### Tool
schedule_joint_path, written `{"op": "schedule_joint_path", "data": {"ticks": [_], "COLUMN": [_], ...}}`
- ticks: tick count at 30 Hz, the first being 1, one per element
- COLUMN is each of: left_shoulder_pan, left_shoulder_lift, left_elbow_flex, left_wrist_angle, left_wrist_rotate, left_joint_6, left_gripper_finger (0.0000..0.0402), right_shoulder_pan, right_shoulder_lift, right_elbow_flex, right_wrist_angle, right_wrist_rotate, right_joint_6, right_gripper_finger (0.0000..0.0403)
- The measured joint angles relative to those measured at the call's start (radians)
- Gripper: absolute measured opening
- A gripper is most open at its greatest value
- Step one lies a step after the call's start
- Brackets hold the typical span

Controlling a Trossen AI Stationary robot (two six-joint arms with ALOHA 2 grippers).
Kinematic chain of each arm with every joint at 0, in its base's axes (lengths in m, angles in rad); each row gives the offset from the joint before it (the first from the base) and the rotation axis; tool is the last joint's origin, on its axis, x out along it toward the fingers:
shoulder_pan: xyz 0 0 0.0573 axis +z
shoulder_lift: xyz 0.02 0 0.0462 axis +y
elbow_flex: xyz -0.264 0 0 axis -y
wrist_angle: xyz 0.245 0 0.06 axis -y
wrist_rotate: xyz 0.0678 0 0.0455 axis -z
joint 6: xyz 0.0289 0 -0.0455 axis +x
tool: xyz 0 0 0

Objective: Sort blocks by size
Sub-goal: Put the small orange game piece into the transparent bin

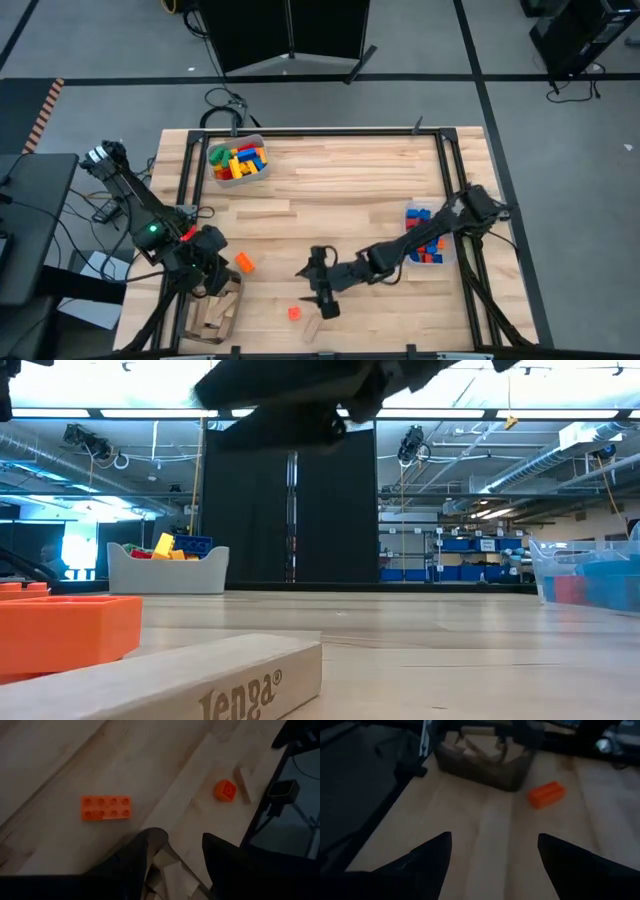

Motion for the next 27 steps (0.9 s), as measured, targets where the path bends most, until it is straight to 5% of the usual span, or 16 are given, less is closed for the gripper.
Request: {"op": "schedule_joint_path", "data": {"ticks": [13,27], "left_shoulder_pan": [0.000,0.000], "left_shoulder_lift": [0.001,0.001], "left_elbow_flex": [0.000,0.001], "left_wrist_angle": [0.003,0.032], "left_wrist_rotate": [0.041,0.048], "left_joint_6": [0.000,-0.004], "left_gripper_finger": [0.0197,0.0197], "right_shoulder_pan": [0.048,0.046], "right_shoulder_lift": [0.291,0.385], "right_elbow_flex": [0.197,0.219], "right_wrist_angle": [0.098,0.149], "right_wrist_rotate": [-0.110,-0.099], "right_joint_6": [0.059,0.059], "right_gripper_finger": [0.0319,0.0305]}}
